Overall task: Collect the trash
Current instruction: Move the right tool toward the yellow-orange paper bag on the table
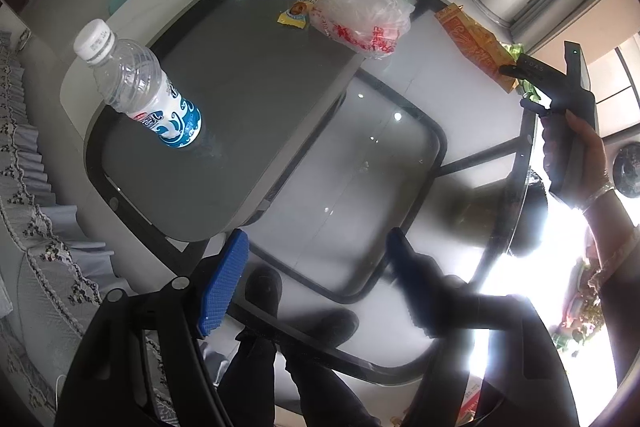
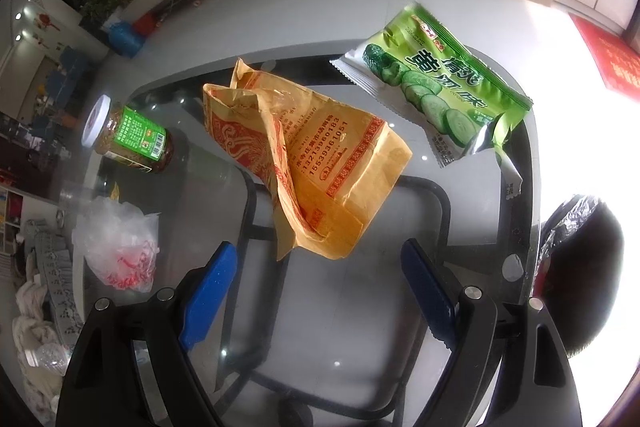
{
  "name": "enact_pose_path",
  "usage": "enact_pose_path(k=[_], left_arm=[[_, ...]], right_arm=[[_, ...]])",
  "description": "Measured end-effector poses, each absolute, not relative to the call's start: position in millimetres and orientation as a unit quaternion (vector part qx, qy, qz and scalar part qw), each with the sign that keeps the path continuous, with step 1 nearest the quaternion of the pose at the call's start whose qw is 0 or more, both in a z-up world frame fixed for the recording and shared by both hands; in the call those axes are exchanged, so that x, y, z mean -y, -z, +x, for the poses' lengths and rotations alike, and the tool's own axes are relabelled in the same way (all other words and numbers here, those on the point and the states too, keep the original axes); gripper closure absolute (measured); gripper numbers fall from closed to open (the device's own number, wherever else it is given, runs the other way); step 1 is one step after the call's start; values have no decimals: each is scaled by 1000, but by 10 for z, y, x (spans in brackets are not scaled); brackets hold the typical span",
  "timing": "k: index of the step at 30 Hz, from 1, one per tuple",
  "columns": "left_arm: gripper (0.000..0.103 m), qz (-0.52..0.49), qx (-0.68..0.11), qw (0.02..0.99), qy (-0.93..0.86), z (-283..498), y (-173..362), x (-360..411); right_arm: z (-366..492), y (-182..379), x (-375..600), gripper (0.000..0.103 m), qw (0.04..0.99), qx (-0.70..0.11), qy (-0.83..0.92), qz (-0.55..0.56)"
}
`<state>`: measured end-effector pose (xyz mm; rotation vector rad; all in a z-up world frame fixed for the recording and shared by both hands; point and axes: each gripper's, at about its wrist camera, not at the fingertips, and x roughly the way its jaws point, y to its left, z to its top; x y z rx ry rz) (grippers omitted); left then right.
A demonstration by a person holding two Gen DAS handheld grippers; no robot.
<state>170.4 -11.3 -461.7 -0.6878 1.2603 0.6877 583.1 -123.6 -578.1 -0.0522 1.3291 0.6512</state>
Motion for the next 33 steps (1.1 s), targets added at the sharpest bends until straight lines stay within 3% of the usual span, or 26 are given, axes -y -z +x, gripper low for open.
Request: enact_pose_path(k=[13, 27, 29, 31, 33], left_arm=[[33, -317, -567, 691, -318, 1550, 4699, -62], [33, -314, -574, 685, -320, 1498, 4775, -74], [33, -315, -575, 684, -320, 1491, 4788, -81], [33, -315, -576, 683, -321, 1485, 4801, -87], [33, -316, -576, 682, -321, 1477, 4816, -94]], right_arm=[[5783, 5763, 1141, 22, 762, -586, -268, -66], [5919, 5962, 1095, 22, 737, -625, -257, -15], [5921, 5959, 1071, 27, 740, -623, -253, -15], [5913, 5965, 1036, 51, 739, -624, -252, -29], [5885, 5967, 986, 62, 742, -620, -250, -53]])
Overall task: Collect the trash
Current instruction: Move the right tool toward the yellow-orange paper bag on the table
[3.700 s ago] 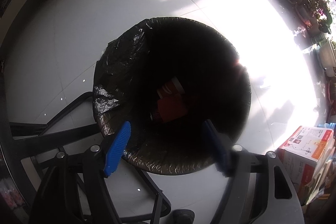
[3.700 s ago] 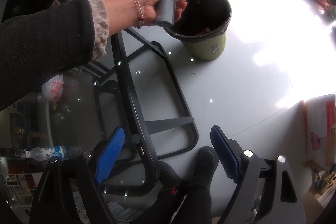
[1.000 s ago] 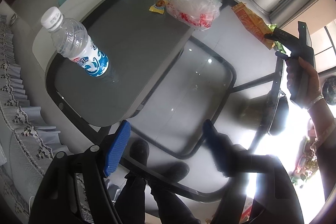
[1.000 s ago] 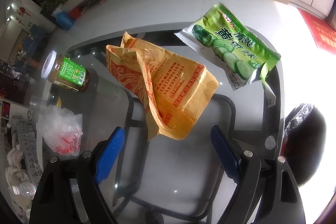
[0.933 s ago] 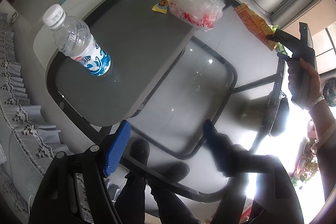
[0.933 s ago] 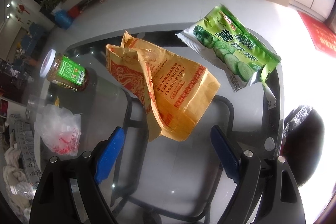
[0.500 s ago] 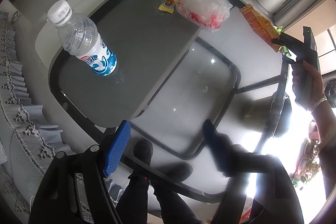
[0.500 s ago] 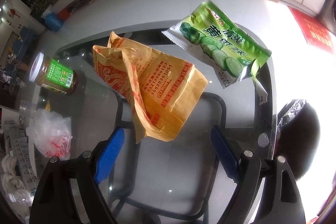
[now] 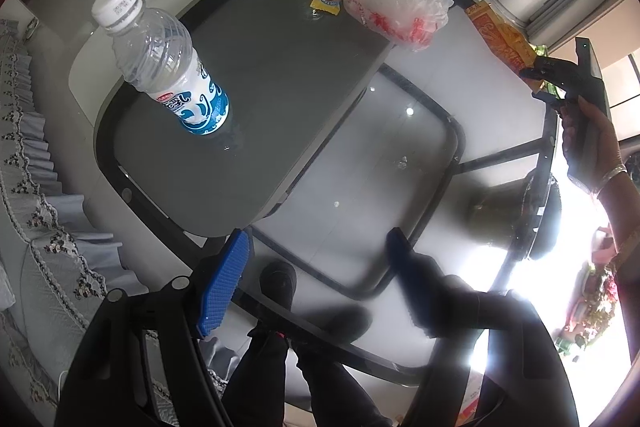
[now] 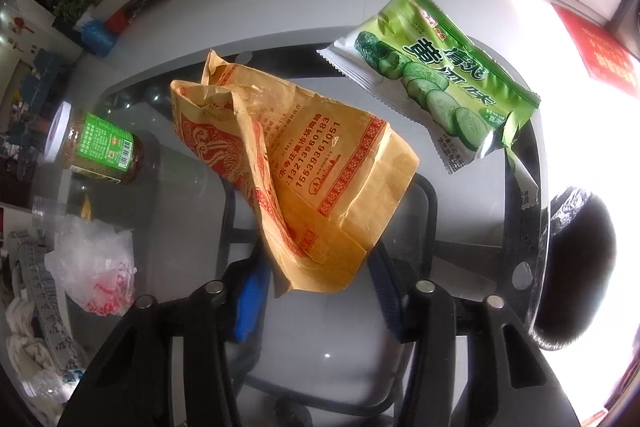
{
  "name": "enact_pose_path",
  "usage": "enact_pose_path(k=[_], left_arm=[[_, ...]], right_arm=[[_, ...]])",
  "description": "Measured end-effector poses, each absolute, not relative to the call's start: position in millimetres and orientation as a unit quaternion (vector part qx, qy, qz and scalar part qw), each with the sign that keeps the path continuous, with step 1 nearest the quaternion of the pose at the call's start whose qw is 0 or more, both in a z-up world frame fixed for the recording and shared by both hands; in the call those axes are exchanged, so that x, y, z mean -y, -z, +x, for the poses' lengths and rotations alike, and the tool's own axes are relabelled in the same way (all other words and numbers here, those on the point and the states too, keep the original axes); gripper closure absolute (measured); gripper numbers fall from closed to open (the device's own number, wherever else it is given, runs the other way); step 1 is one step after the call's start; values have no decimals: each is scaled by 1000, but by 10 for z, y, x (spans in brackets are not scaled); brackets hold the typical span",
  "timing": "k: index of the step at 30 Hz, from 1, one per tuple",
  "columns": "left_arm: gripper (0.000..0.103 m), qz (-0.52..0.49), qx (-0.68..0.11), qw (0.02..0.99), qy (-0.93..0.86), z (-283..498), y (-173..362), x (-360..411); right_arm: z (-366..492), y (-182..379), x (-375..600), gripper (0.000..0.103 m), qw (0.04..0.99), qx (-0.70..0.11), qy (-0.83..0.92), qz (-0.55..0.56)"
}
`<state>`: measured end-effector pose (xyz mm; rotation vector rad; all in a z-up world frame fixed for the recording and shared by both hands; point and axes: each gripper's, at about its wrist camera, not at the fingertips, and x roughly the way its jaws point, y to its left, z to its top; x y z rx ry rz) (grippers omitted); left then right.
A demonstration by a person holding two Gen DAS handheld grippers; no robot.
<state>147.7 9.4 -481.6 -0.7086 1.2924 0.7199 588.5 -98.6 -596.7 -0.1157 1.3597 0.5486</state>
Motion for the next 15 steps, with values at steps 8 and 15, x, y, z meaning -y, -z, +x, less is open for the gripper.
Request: enact_pose_path(k=[8, 15], left_arm=[[33, -313, -583, 679, -317, 1460, 4875, -80], [33, -312, -587, 677, -318, 1420, 4912, -99]], right_arm=[[5858, 5936, 905, 44, 739, -617, -267, -44], [5998, 5978, 935, 68, 731, -631, -259, 14]])
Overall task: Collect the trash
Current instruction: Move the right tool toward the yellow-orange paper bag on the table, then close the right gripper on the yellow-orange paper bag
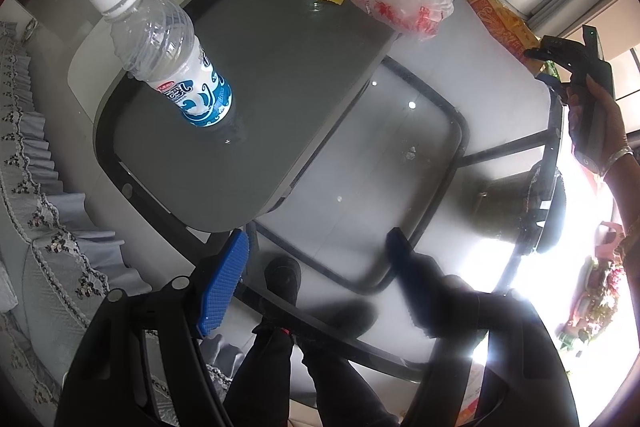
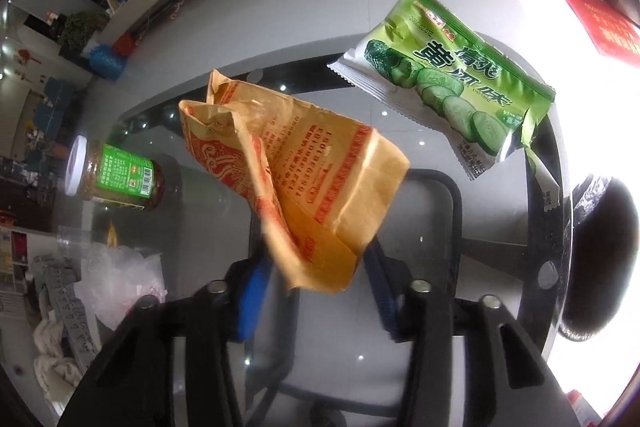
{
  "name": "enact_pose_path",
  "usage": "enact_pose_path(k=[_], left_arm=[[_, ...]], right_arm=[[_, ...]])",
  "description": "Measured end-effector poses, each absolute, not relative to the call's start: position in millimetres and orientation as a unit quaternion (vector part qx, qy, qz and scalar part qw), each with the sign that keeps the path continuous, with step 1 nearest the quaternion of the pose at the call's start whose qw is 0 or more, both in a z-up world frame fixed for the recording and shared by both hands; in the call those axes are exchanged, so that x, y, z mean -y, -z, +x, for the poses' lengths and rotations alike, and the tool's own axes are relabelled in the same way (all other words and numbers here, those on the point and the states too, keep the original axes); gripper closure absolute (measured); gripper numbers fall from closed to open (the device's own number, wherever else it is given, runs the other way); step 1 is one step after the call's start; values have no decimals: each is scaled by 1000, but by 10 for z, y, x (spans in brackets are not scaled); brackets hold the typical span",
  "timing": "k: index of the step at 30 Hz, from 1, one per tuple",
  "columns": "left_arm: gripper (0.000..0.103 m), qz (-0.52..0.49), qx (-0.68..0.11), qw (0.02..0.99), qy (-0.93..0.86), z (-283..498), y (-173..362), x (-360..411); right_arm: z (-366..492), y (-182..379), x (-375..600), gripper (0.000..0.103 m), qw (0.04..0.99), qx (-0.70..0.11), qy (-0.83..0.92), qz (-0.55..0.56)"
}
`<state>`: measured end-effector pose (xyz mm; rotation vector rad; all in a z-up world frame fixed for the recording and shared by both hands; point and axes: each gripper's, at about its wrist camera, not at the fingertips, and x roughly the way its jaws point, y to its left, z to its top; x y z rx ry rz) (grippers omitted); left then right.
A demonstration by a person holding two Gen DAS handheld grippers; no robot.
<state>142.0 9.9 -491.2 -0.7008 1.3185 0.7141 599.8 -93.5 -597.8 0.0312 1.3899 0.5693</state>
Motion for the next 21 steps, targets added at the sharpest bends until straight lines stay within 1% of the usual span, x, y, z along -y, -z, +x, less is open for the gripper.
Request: enact_pose_path(k=[1, 3, 4, 5, 9, 11, 13, 15, 17, 18, 19, 21], left_arm=[[33, -311, -587, 676, -317, 1417, 4917, -101], [33, -311, -588, 676, -317, 1406, 4926, -107], [33, -311, -588, 676, -317, 1408, 4928, -108], [33, -311, -589, 675, -317, 1408, 4936, -113], [33, -311, -591, 674, -316, 1404, 4958, -117], [32, -309, -592, 674, -315, 1406, 4964, -115], [33, -308, -593, 675, -314, 1400, 4969, -117], [33, -308, -593, 673, -315, 1398, 4979, -119], [33, -310, -593, 672, -316, 1386, 4989, -131], [33, -310, -594, 671, -317, 1384, 4995, -135], [33, -310, -595, 671, -317, 1378, 5003, -141], [33, -310, -596, 669, -319, 1367, 5020, -151]], right_arm=[[5987, 5982, 927, 74, 733, -629, -260, 8], [5949, 5947, 877, 81, 741, -618, -261, -15], [5927, 5927, 865, 88, 745, -612, -264, -22], [5908, 5903, 849, 92, 749, -605, -267, -29], [5889, 5853, 806, 93, 754, -591, -286, -37], [5903, 5834, 809, 87, 756, -587, -286, -36], [5923, 5834, 827, 74, 754, -590, -289, -23], [5948, 5843, 831, 71, 750, -593, -292, -13], [5980, 5861, 828, 63, 746, -596, -297, 8], [6002, 5880, 829, 53, 741, -600, -301, 21], [6032, 5896, 833, 49, 738, -603, -301, 32], [6068, 5917, 820, 47, 737, -603, -301, 49]])
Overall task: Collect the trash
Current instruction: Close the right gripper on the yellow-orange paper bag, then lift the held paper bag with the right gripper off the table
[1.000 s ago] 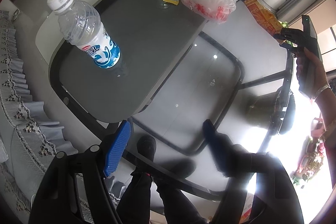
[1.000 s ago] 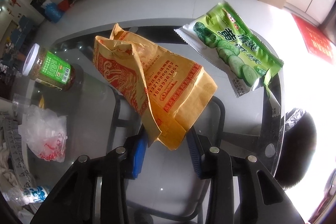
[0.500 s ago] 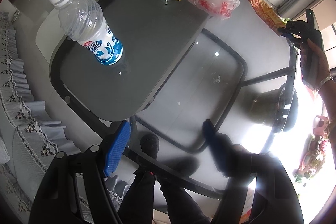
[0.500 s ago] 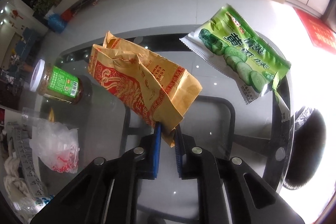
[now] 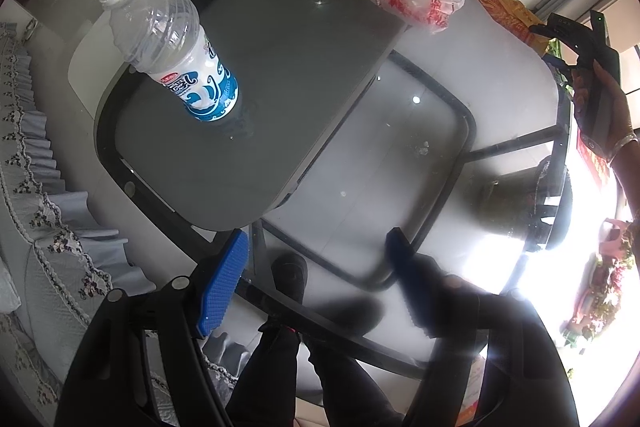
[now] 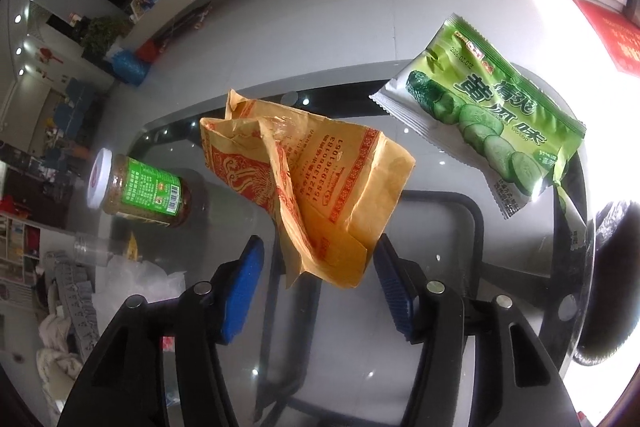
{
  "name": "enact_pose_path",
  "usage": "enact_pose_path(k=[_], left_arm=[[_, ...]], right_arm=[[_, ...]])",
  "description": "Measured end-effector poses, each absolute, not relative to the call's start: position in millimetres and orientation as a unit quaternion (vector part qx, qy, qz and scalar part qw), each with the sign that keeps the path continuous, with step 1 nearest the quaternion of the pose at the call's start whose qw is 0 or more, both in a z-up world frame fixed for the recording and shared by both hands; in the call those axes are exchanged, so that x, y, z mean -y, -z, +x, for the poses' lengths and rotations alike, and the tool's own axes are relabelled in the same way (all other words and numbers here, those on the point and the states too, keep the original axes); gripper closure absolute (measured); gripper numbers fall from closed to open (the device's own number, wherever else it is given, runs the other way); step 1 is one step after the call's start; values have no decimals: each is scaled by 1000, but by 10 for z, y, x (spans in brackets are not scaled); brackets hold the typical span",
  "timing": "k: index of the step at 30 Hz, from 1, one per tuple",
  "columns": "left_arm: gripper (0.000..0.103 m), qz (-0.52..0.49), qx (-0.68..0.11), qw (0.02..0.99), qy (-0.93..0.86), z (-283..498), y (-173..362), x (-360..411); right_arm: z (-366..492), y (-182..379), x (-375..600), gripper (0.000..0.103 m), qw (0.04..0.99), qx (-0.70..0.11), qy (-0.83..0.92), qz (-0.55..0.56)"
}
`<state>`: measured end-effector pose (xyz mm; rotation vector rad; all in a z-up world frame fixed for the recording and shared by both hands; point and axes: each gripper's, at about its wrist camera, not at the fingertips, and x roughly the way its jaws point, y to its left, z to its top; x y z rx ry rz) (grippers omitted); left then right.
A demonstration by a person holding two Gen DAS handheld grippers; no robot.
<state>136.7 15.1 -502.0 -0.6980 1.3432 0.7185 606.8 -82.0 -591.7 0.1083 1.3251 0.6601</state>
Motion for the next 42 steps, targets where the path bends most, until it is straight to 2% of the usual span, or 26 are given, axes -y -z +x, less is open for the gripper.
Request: enact_pose_path(k=[3, 7, 13, 42], left_arm=[[33, -309, -597, 667, -320, 1353, 5039, -173], [33, -306, -600, 666, -320, 1348, 5055, -198], [33, -308, -600, 665, -320, 1349, 5067, -229], [33, -302, -598, 679, -301, 1434, 4992, -160]], right_arm=[[6104, 5981, 774, 48, 738, -606, -292, 57], [6116, 6022, 653, 83, 747, -601, -283, 32], [5971, 5864, 483, 99, 777, -552, -300, -36], [5460, 5347, 456, 101, 784, -487, -350, -162]])
